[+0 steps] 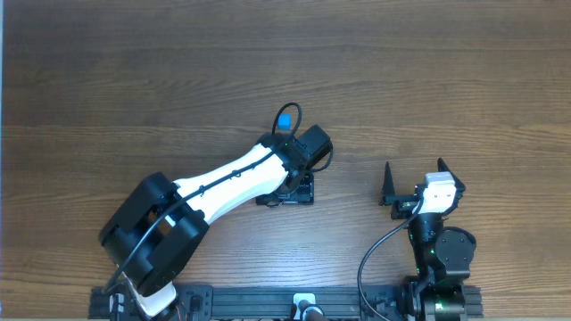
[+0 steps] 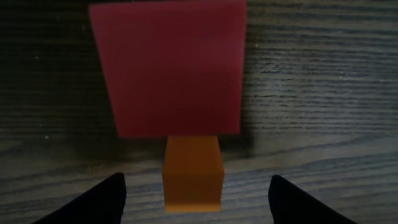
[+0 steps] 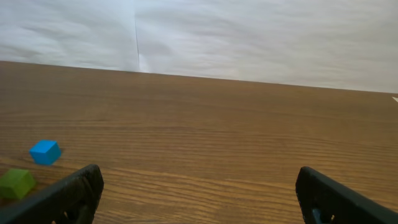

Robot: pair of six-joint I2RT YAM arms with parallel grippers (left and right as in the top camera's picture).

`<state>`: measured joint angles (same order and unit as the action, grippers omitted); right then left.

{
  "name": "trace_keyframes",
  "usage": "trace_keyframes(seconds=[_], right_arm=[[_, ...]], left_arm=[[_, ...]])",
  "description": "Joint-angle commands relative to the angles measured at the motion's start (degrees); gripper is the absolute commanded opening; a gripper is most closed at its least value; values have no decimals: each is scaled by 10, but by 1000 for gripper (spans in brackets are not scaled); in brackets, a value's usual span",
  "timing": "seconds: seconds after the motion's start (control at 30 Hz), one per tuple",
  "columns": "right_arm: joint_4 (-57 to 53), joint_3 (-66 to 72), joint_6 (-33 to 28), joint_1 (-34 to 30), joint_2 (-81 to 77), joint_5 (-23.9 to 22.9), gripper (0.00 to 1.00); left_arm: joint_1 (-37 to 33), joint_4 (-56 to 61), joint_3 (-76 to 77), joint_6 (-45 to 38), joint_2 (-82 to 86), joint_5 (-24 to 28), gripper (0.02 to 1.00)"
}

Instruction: Stack Cubes

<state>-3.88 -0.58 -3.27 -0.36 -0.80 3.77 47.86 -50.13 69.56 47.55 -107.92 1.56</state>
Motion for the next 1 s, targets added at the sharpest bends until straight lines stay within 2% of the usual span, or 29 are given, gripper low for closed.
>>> trace_keyframes(seconds=[0.03,0.53,1.0], right_arm=[[-2,3,-2,-3,5,0,991],[-2,3,-2,-3,5,0,993],[-2,3,-2,-3,5,0,991]], left_arm=[[-2,-2,-3,-9,-16,5,739],[-1,0,-3,-9,-17,2,647],[0,0,-3,-9,-17,-2,461]])
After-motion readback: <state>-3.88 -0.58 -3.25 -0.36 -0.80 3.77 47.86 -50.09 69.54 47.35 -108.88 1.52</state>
